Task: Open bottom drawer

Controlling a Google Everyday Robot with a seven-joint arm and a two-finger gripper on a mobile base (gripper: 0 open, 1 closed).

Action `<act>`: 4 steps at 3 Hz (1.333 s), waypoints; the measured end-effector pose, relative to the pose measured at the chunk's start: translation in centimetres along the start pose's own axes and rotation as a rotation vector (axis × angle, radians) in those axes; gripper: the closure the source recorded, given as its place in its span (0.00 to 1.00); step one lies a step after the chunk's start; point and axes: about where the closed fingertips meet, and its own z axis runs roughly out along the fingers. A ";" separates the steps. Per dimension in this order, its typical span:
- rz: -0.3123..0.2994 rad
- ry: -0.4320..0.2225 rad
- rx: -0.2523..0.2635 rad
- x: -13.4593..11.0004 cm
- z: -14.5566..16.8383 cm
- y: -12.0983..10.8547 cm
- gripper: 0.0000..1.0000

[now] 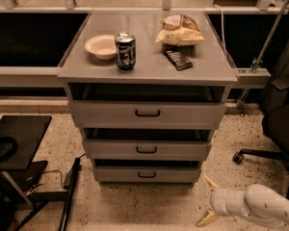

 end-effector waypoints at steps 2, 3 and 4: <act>0.097 0.012 0.014 8.4 11.9 7.2 0.00; 0.138 0.020 0.008 9.6 14.1 9.8 0.00; 0.137 0.019 0.007 9.6 14.1 9.8 0.00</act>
Offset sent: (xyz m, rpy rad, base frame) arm -0.0234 0.0258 -0.2759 -0.0242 0.0134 -0.2037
